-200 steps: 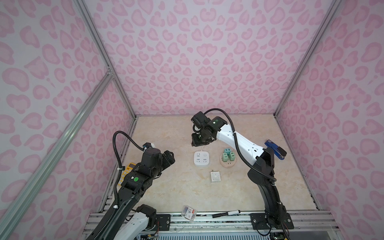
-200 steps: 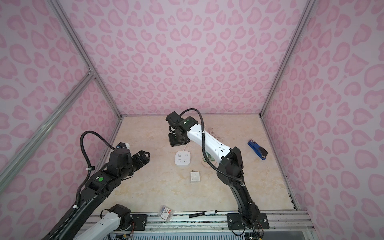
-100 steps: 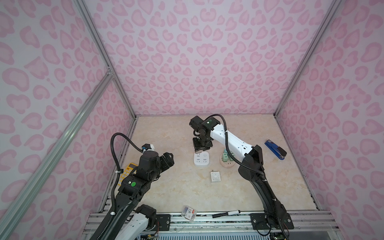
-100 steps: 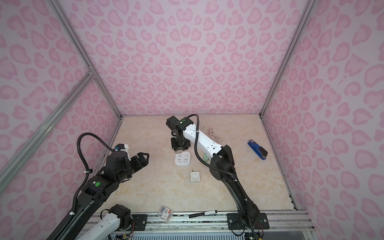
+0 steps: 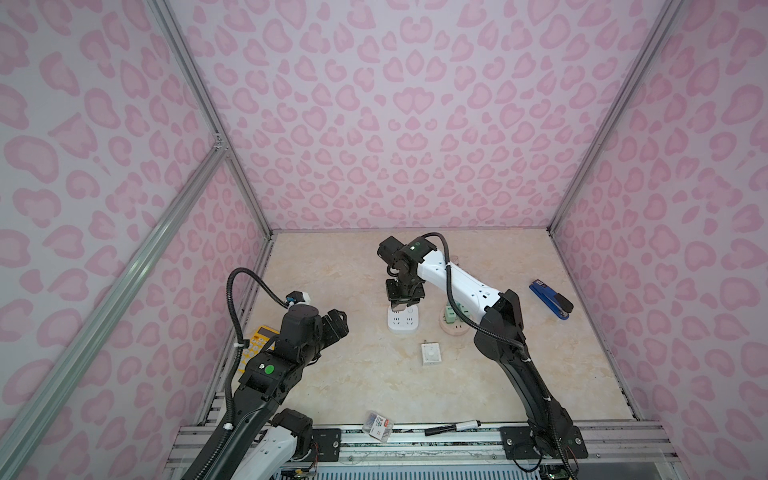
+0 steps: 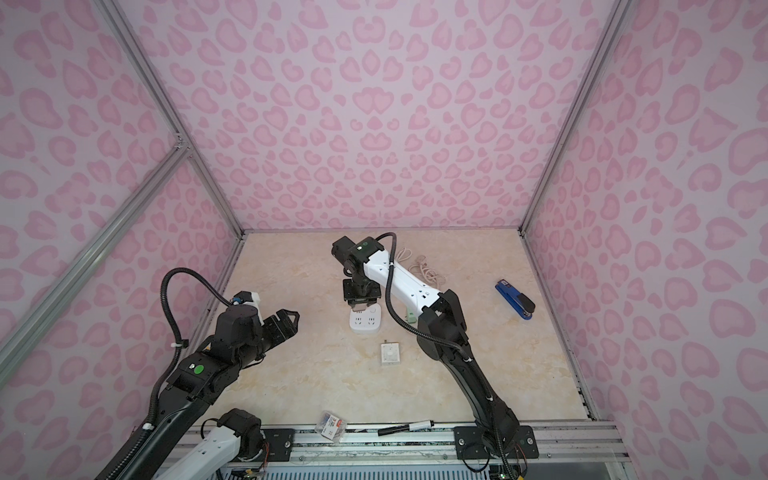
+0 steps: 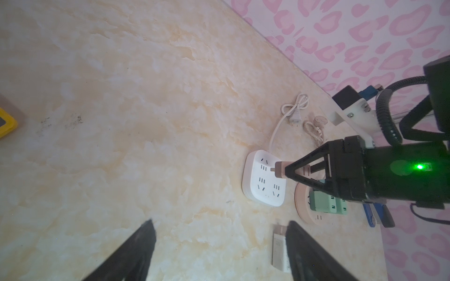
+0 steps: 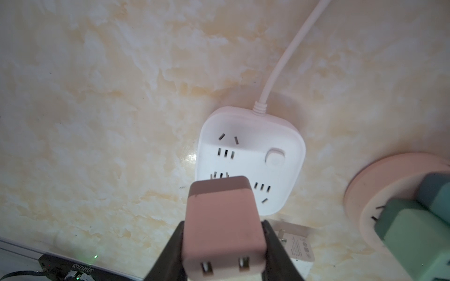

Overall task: Insert the plug
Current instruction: 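Lower the mauve charger with the right gripper into the white square strip's socket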

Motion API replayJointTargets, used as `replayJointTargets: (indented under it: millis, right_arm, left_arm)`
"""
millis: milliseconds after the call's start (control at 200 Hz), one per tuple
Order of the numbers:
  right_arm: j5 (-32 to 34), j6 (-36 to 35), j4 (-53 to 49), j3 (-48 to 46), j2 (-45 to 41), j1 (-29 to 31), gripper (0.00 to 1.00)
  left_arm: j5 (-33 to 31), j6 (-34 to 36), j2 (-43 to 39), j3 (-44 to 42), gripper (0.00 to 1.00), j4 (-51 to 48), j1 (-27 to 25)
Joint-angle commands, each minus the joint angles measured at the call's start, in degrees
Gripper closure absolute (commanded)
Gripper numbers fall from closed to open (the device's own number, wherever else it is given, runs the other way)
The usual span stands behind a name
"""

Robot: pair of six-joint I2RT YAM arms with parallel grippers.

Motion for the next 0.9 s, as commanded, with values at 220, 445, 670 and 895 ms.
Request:
replayJointTargets:
  millis: [220,445,670,895]
  right_arm:
    - [0.41,0.35,-0.56,0.03,1.81,-0.11,1.0]
    - [0.91,0.77,0.14,0.74,2.84,-0.07,1.0]
    - [0.07,0.76,-1.02,3.1,4.99,0.06,1.0]
    - [1.07,0.66,-2.03,3.42,5.37,0.33,1.0]
  left_arm:
    - [-0.46,0.64,-0.59,-0.65,0.14,1.17,0.09]
    - [-0.82,0.59,-0.68,-1.25,0.14,1.39,0.06]
    - [-0.96,0.72,-0.82,-1.72,0.14,1.24,0.11]
    - [-1.51,1.25,-1.07,-1.53,0.14,0.82,0.11]
